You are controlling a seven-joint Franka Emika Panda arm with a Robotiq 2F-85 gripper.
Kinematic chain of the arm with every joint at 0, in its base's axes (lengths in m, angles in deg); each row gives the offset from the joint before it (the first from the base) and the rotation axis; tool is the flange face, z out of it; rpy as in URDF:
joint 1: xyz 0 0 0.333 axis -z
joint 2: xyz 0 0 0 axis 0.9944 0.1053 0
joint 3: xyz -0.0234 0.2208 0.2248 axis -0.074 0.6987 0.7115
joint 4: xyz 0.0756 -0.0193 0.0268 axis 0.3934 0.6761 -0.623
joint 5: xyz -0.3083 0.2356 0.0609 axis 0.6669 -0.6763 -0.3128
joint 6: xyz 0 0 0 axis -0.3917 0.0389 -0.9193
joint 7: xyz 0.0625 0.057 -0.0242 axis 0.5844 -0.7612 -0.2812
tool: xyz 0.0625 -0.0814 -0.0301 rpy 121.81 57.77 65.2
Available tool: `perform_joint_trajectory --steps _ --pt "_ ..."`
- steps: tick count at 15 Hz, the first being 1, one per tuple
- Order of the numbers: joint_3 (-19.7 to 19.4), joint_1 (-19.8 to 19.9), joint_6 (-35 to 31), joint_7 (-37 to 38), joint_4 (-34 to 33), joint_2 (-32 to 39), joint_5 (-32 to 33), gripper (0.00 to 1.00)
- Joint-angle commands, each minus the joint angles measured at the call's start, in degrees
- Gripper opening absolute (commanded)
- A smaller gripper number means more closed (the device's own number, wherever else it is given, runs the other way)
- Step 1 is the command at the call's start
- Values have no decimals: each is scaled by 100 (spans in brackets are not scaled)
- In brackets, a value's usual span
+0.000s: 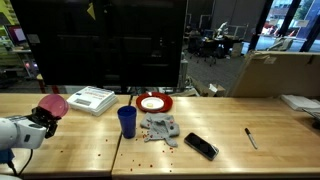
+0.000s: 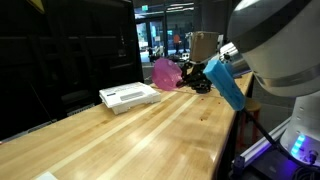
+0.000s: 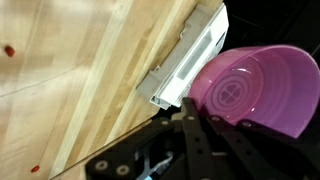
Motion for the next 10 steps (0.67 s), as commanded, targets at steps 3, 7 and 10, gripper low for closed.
perform_joint_trajectory --steps 3,7,10 --pt "-1069 -612 -243 -819 2 1492 351 1" --pt "-1774 -1100 -630 -1222 13 2086 498 1" --pt "-2239 -1504 -1014 -1490 20 2355 433 1"
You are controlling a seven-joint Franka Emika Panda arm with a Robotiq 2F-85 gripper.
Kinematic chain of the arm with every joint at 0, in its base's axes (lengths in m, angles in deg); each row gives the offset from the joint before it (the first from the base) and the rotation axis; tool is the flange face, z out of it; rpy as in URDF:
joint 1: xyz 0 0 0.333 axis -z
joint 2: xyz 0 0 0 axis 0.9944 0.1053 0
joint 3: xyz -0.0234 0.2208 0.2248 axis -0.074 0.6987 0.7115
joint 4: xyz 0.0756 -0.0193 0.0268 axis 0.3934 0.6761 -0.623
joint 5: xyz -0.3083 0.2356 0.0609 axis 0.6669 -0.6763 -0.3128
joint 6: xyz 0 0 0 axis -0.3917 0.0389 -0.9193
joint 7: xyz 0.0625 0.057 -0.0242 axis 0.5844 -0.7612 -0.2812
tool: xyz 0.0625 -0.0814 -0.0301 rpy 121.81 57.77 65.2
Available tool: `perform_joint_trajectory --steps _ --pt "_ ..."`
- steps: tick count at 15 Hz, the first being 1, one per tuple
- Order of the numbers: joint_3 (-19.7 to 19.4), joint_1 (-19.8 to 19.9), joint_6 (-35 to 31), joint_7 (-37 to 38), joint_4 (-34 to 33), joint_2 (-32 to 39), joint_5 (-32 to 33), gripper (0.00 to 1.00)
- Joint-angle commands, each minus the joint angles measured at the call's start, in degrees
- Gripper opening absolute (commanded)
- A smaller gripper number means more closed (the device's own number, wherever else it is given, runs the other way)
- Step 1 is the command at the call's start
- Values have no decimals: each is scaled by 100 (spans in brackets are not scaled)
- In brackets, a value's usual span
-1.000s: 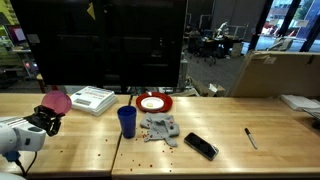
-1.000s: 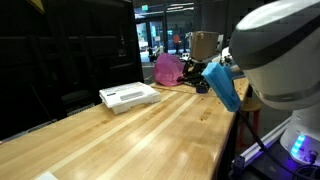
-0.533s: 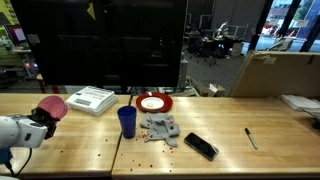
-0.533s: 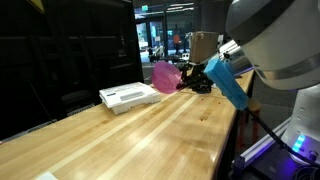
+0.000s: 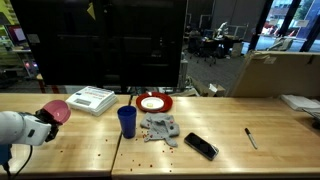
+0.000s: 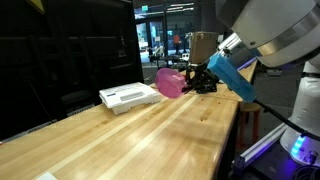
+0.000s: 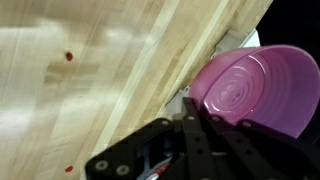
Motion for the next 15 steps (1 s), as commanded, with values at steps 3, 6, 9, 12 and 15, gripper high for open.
perform_joint_trajectory --steps 3,6,9,12,15 --pt "-940 -859 -651 -474 4 643 -41 1" --pt "-1320 -1198 -735 -632 11 777 -40 1" --pt "-1648 -1468 -715 -776 14 853 -19 1" --pt "-1893 -1503 -646 -932 14 842 108 1" --pt "-2017 -1377 -485 -1057 14 843 253 1"
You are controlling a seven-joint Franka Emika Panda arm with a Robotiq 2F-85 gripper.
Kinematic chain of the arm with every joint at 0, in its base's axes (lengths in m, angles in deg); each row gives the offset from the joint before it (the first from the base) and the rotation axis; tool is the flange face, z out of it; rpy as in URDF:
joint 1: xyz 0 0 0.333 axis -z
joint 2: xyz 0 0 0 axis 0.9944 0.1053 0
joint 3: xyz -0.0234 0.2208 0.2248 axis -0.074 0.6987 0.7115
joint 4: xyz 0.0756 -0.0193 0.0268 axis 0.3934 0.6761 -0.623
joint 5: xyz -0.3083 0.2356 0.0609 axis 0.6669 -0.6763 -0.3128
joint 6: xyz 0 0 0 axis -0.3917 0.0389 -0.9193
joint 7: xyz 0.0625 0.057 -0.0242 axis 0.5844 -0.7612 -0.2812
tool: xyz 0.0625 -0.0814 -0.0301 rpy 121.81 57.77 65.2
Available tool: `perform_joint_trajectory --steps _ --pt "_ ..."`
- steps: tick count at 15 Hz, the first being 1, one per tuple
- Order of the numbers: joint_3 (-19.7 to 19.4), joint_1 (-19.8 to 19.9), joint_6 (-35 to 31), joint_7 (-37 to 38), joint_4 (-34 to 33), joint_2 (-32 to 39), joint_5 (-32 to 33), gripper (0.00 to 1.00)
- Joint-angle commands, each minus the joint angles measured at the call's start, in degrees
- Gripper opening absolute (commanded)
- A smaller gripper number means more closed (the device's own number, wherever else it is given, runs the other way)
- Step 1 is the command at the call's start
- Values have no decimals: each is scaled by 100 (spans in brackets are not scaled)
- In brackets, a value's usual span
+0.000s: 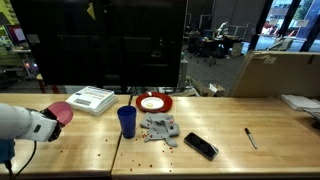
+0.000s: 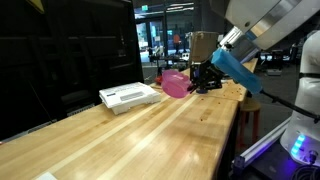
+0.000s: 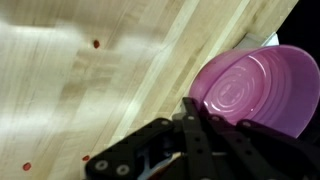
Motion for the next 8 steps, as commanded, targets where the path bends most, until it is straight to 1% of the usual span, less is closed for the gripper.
perform_joint_trajectory --steps 1,5,7,8 --pt "-223 55 185 -175 0 20 208 1" --pt "-254 328 632 -162 -13 24 457 1" --pt "-200 581 909 -184 -42 81 598 1" --pt "-93 740 834 -183 -63 71 637 1"
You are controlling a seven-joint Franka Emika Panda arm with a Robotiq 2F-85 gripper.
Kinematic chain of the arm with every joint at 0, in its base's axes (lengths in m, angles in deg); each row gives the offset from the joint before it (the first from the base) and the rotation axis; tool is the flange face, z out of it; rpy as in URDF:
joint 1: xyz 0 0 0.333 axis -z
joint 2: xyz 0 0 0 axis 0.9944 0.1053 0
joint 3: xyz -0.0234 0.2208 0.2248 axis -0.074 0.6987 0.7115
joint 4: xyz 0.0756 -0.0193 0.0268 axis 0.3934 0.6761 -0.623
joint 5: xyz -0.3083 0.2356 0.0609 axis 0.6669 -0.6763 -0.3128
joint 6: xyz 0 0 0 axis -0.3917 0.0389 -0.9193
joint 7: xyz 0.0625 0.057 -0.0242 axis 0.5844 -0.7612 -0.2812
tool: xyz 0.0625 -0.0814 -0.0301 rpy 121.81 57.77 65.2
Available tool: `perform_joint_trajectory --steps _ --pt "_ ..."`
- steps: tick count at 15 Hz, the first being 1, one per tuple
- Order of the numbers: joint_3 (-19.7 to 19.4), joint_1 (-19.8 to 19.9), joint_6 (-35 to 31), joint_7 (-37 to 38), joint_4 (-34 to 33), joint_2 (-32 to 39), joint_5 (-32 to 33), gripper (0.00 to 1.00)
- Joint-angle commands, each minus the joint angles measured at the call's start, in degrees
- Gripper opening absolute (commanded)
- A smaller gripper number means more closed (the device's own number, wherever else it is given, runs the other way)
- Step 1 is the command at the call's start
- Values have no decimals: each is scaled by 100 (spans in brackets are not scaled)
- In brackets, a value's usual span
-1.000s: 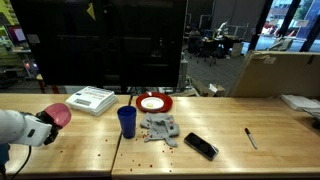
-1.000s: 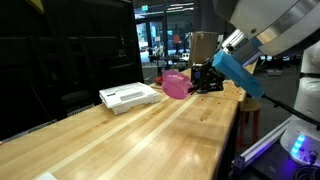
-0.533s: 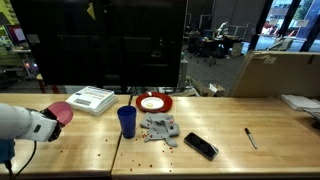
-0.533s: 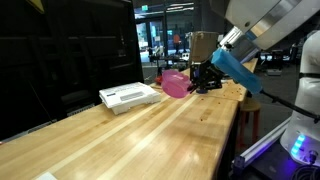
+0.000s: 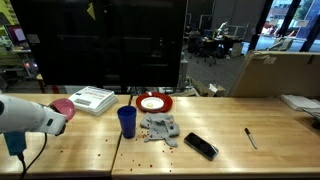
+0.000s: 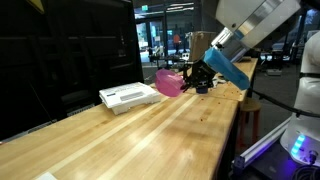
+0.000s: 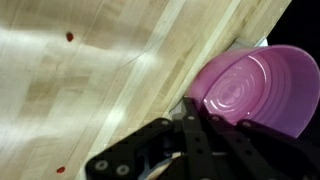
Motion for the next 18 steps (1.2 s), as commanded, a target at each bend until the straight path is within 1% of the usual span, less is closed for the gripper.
perform_joint_trajectory --steps 1,2,4,5,7,10,12,18 --pt "17 115 66 -13 -4 4 58 4" --pt "39 221 79 -26 -11 8 94 4" --pt "59 309 94 -45 -16 15 104 4" --pt "65 311 94 -46 -17 15 104 1" --pt "45 369 375 -77 -23 143 144 1" --pt "33 492 971 -162 -70 309 219 1" --pt "-4 541 1262 -206 -108 492 366 1" --pt "-67 642 1687 -123 -125 880 875 1"
